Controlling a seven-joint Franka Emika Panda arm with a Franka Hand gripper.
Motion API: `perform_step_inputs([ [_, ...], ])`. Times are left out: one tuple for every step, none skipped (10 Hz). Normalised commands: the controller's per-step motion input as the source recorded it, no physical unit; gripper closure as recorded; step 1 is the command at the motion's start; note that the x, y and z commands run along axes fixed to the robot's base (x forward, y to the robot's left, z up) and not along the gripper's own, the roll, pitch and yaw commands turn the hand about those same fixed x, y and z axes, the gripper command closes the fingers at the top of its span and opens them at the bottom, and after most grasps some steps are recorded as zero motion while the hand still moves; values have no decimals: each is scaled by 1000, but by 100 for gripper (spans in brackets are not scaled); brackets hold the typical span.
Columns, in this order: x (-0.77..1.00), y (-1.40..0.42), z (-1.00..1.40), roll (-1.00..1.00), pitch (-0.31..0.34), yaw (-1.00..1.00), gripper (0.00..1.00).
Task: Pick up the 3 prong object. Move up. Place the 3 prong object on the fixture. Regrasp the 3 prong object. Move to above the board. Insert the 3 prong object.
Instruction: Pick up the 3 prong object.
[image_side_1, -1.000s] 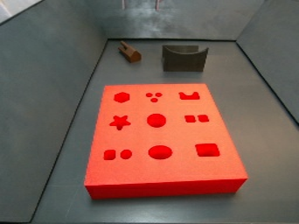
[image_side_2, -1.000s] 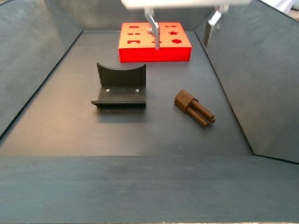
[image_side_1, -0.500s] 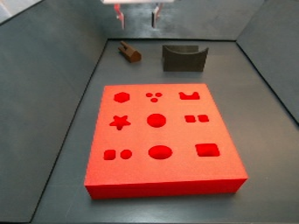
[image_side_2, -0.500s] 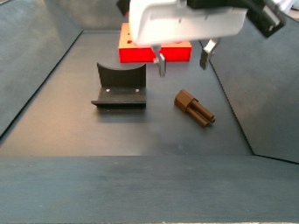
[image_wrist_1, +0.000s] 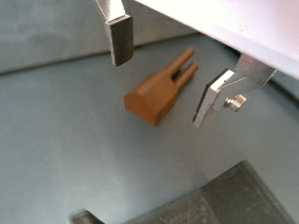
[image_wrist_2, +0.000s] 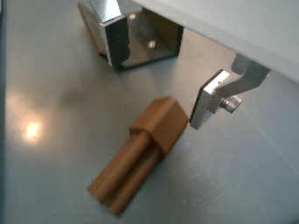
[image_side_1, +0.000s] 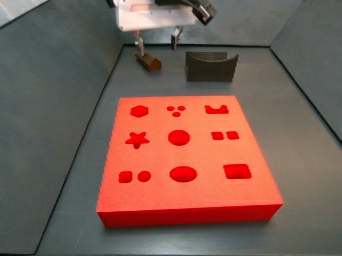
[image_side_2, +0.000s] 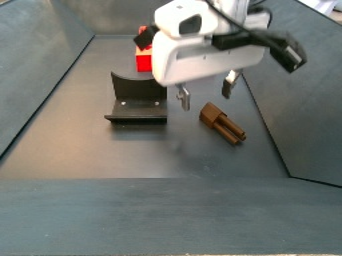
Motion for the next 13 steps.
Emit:
perform_step_inputs([
  [-6, 0, -909, -11, -161, 231, 0],
  [-17, 0, -909, 0, -170, 191, 0],
  [-20, 0, -909, 0, -176, 177, 0],
  [0, 169, -46, -120, -46, -51, 0],
  [0, 0, 0, 6, 0, 0, 0],
  [0, 6, 0, -13, -4, 0, 0],
  [-154, 0, 0, 0, -20, 0, 0],
  [0, 0, 0, 0, 0, 0, 100],
  [0, 0, 0, 0, 0, 0, 100],
  [0, 0, 0, 0, 0, 0, 100],
  [0, 0, 0, 0, 0, 0, 100],
  [0, 0, 0, 0, 0, 0, 100],
  [0, 0, 0, 0, 0, 0, 100],
])
